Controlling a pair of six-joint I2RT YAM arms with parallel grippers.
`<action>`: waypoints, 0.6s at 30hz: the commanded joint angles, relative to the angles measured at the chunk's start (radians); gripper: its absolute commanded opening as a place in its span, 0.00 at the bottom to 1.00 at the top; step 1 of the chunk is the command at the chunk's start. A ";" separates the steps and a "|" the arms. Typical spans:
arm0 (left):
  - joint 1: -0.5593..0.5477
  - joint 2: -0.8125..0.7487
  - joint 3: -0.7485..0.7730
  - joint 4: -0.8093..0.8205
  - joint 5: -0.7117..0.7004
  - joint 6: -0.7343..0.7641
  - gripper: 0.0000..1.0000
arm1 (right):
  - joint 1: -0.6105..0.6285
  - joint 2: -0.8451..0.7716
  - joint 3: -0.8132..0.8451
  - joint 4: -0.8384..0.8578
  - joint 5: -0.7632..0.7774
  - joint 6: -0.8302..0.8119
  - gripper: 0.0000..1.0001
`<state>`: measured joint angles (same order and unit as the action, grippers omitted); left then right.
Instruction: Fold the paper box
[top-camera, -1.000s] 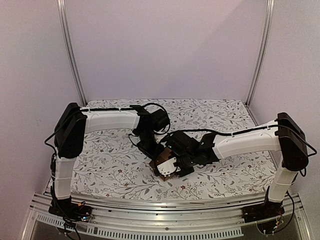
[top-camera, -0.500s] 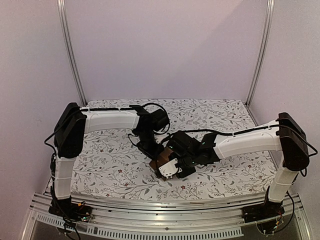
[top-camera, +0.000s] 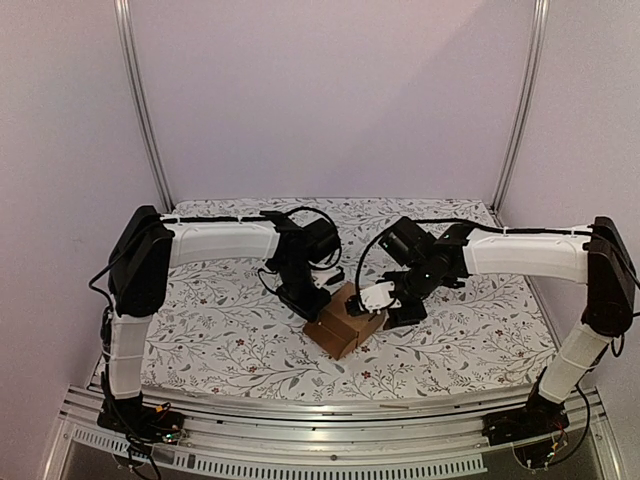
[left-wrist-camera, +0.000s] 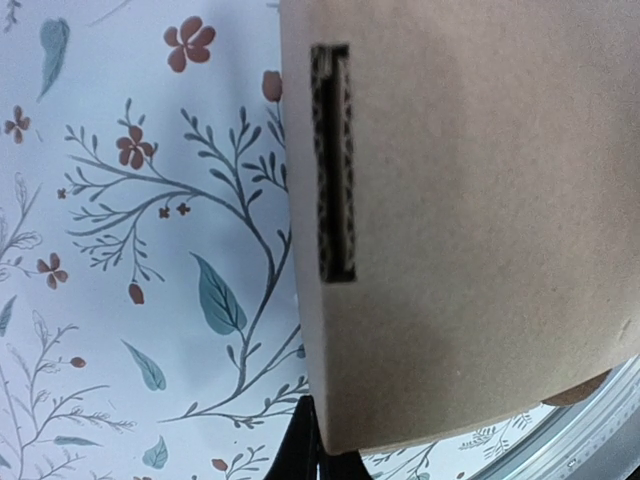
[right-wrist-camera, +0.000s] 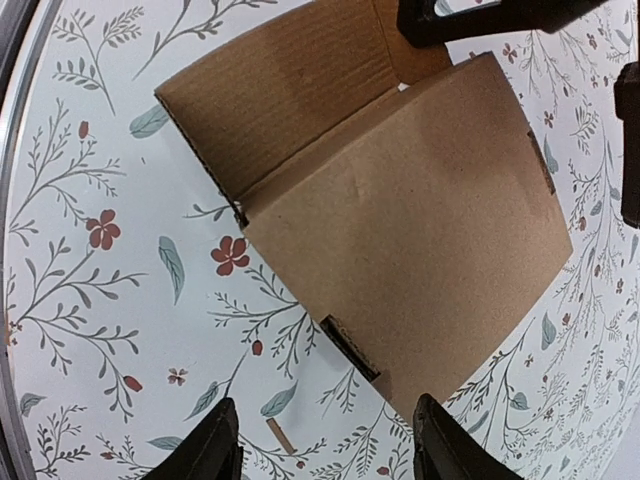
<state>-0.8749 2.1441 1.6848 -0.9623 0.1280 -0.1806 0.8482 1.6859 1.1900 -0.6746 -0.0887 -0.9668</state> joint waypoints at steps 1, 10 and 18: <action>0.005 0.018 -0.010 -0.014 0.017 -0.010 0.00 | -0.060 -0.001 0.062 -0.047 -0.153 0.091 0.57; 0.005 0.019 -0.005 -0.016 0.015 -0.011 0.00 | -0.202 0.155 0.228 -0.056 -0.281 0.388 0.61; 0.005 0.026 0.008 -0.020 0.017 -0.015 0.00 | -0.204 0.311 0.318 -0.197 -0.399 0.446 0.65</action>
<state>-0.8749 2.1441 1.6848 -0.9630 0.1291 -0.1875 0.6380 1.9331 1.4673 -0.7727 -0.3882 -0.5758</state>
